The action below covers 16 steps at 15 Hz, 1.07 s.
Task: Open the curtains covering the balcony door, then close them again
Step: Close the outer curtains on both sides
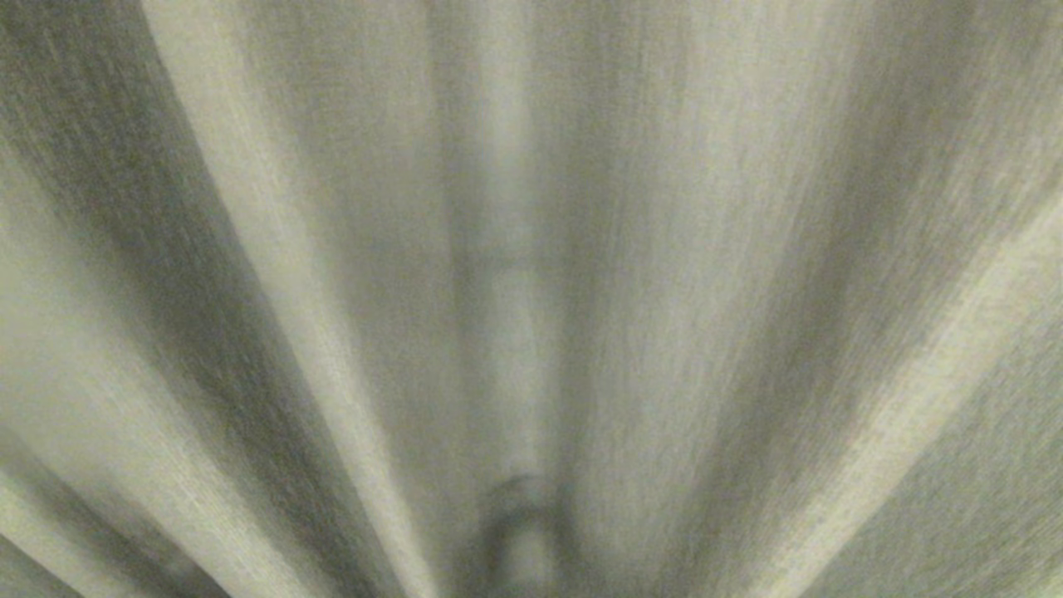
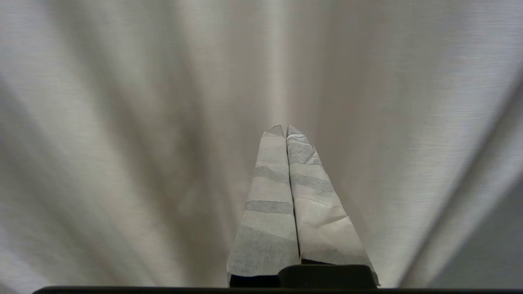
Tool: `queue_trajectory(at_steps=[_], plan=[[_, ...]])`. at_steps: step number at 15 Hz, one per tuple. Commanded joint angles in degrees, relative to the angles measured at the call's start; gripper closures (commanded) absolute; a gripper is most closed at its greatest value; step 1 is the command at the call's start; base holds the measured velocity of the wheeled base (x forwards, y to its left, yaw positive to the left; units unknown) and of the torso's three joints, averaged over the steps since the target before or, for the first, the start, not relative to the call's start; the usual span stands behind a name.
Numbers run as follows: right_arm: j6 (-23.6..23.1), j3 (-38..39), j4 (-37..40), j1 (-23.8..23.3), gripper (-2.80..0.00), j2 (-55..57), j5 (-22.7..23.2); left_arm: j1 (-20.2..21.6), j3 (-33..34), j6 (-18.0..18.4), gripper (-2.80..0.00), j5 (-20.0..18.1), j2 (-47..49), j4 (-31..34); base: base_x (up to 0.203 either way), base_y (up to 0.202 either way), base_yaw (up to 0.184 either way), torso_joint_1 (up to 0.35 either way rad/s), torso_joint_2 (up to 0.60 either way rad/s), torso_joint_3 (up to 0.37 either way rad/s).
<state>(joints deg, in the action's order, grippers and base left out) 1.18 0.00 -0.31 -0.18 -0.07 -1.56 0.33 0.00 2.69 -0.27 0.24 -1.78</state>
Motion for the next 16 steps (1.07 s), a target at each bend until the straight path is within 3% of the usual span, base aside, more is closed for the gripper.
queue_trajectory(at_steps=[1,16], plan=[[-0.02,0.00,-0.05,0.01,0.00,0.07,-0.02,0.02,0.00,0.03,0.00,0.00,-0.16,-0.07,0.000,0.000,0.000,0.000,0.00,0.000],[0.03,0.00,-0.05,0.01,0.00,0.07,-0.02,0.02,0.00,0.03,0.00,-0.08,-0.16,-0.07,0.000,0.000,0.000,0.000,0.00,0.000]])
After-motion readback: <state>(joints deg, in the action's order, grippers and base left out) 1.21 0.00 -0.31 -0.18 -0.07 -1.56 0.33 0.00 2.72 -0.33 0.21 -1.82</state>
